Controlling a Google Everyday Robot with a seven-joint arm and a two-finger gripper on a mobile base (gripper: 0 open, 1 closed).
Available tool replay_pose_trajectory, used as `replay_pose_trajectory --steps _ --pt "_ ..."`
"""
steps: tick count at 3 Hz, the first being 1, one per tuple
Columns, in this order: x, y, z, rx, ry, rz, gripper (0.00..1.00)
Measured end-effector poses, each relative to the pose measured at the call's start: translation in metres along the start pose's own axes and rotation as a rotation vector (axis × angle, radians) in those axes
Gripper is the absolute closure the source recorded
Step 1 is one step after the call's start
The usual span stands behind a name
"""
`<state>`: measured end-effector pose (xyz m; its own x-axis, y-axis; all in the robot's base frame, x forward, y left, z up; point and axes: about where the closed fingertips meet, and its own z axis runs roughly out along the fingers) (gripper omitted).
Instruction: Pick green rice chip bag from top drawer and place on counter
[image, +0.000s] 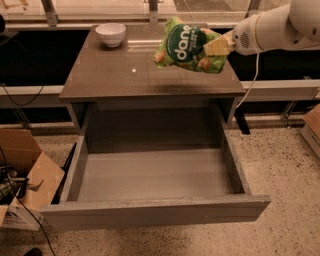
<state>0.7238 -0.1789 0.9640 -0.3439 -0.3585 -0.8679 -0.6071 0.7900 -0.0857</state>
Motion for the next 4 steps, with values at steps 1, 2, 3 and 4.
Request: replay_pose_trajectory --steps 1,2,3,4 --pt "-0.023 -0.021 0.04 0.065 -0.041 0.033 1.0" --pt "-0.032 -0.037 0.089 0.098 -0.018 0.081 0.81" --pt "-0.031 -0.047 0.137 0.108 0.036 0.123 0.58" --pt "-0.038 -0.053 0.137 0.117 0.026 0.121 0.34"
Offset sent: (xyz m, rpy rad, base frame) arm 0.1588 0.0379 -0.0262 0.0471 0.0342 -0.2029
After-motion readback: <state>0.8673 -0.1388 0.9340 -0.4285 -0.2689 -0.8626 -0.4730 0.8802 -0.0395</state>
